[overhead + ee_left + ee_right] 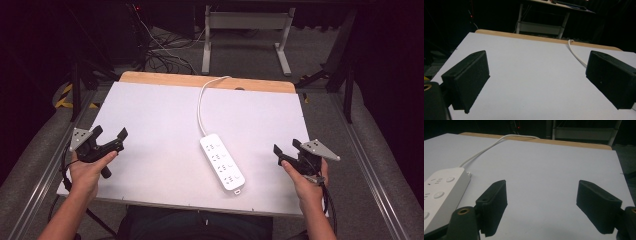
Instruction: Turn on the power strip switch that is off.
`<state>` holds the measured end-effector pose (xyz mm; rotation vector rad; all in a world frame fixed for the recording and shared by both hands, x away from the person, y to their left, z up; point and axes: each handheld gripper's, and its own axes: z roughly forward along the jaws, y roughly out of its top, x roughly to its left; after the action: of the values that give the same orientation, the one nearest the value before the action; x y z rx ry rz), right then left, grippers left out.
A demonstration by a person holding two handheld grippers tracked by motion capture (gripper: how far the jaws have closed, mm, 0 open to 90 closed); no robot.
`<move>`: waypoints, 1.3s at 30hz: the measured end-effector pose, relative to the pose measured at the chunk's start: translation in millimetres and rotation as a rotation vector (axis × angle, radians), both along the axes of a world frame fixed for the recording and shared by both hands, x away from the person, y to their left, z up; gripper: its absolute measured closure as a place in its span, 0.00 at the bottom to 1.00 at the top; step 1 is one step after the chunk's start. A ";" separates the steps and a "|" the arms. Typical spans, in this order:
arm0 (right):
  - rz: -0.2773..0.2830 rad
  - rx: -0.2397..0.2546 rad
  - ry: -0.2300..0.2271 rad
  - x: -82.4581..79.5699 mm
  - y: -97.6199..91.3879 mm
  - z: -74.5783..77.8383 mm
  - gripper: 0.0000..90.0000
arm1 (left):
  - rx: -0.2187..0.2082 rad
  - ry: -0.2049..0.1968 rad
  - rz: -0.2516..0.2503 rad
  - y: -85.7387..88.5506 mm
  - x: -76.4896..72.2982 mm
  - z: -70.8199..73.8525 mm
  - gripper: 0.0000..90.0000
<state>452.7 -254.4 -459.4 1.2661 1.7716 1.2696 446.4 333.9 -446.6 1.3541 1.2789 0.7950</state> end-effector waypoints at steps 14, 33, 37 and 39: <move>0.005 -0.003 -0.002 0.5 0.3 -0.4 0.30 | 0.004 0.003 -0.002 0.5 0.2 -0.3 0.06; 0.074 -0.026 -0.016 -2.2 1.8 0.6 0.68 | 0.006 0.006 -0.005 0.3 0.5 -0.5 0.07; 0.089 -0.017 -0.006 -2.5 2.0 0.8 0.80 | 0.001 0.008 -0.005 0.1 0.7 -0.6 0.07; 0.093 -0.017 -0.005 -2.6 2.0 0.9 0.83 | 0.000 0.008 -0.003 0.1 0.7 -0.6 0.07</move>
<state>450.1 -252.4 -458.5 1.1816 1.8532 1.3047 447.1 334.0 -447.3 1.3599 1.2824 0.7885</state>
